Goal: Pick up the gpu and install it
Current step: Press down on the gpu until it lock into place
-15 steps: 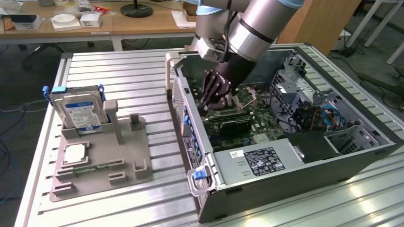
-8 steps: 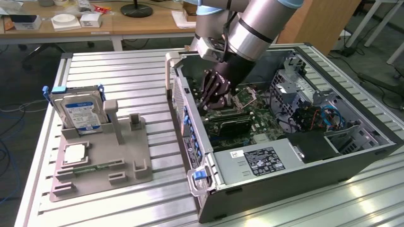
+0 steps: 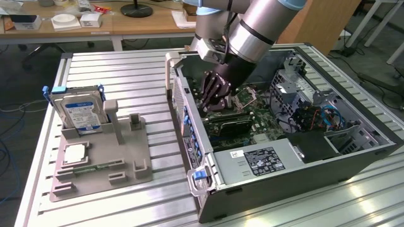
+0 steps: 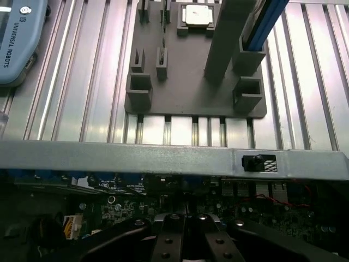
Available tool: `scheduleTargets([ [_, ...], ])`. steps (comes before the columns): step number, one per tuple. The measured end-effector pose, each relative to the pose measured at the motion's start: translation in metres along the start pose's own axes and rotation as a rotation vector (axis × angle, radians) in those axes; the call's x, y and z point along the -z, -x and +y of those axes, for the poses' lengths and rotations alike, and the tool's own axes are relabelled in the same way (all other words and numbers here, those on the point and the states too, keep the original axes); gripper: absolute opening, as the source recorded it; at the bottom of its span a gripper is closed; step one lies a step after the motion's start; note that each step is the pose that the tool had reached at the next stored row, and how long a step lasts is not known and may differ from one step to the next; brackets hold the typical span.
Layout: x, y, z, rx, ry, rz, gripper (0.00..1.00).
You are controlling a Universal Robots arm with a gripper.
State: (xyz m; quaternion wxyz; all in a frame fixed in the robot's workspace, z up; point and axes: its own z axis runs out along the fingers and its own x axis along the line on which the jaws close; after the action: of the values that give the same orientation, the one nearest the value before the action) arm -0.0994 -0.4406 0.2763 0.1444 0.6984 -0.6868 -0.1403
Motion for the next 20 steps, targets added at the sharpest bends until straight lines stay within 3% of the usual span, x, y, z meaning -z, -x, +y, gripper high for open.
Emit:
scheduleTargets([
  [8, 0.0006, 0.0, -0.0021, 0.0, 0.0029, 0.0001, 0.1],
  [12, 0.0029, 0.0, -0.0075, 0.0, 0.0173, -0.0001, 0.1],
  [14, 0.0039, 0.0, -0.0098, 0.0, 0.0358, -0.0004, 0.1],
  [17, 0.0059, 0.001, -0.0142, 0.001, 0.0753, -0.0007, 0.1],
  [20, 0.008, 0.001, -0.0192, 0.001, 0.1018, -0.0014, 0.1],
])
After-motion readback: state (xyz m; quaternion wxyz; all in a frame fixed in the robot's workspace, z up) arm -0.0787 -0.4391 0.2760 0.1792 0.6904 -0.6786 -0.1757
